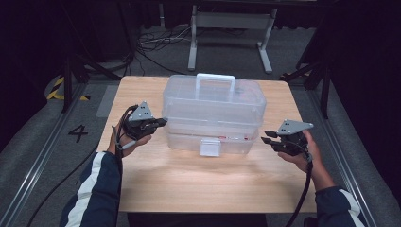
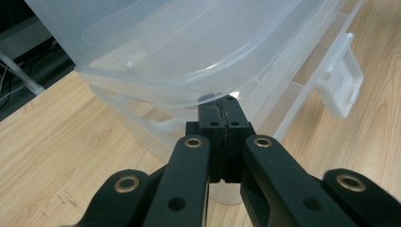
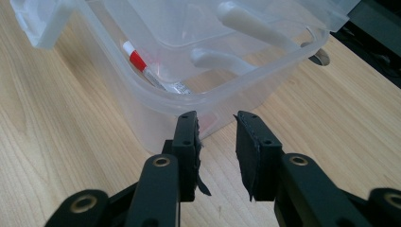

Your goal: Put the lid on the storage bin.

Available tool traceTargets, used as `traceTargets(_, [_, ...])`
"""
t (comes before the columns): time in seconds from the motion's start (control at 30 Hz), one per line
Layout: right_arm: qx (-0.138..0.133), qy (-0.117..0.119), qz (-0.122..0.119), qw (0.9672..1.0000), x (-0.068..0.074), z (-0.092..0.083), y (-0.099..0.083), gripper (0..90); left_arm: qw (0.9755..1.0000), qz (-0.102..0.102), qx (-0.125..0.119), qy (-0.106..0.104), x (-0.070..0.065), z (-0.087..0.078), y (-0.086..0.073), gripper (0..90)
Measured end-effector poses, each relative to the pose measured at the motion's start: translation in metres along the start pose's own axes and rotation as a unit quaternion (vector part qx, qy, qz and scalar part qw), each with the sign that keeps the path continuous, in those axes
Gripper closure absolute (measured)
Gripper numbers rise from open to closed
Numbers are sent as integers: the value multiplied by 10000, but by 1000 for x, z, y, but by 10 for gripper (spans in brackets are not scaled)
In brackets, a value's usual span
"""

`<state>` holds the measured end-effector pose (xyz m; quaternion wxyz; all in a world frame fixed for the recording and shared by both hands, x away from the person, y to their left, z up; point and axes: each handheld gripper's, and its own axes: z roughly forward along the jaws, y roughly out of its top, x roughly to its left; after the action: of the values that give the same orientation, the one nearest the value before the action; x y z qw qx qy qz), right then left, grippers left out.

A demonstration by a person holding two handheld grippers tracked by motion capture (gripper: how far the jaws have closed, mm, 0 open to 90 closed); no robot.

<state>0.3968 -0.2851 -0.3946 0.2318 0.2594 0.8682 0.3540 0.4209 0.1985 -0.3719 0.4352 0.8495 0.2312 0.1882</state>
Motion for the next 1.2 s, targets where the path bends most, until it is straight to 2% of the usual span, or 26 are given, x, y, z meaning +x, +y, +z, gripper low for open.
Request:
traceTargets(0.13, [15,11,9,10000,1,1,-1,701,10000,-7,28,18,-1,-1,-1,900])
traceTargets(0.2, [10,15,0,10000,1,2,-1,700,9999,35,102,5,-2,-1,-3,900])
traceTargets(0.23, [2,17,2,10000,1,2,-2,699,9998,75,144,74,-5,1,-4,900])
traceTargets(0.37, [-4,21,18,10000,2,2,-2,697,9995,135,259,73,-7,2,-5,900])
traceTargets(0.4, [-6,27,13,10000,2,2,-2,693,9996,122,273,15,-7,3,-6,900])
traceTargets(0.47, [-24,29,26,10000,2,1,-1,689,9994,163,308,57,-8,3,-7,900])
traceTargets(0.67, [-12,76,34,10000,3,2,-2,677,9992,159,362,23,-8,4,-10,900])
traceTargets(0.93, [-4,93,31,10000,3,3,-3,672,9981,224,570,-30,-9,6,-15,900])
traceTargets(1.2, [12,89,32,10000,4,3,-3,670,9970,163,758,-35,-8,6,-25,900])
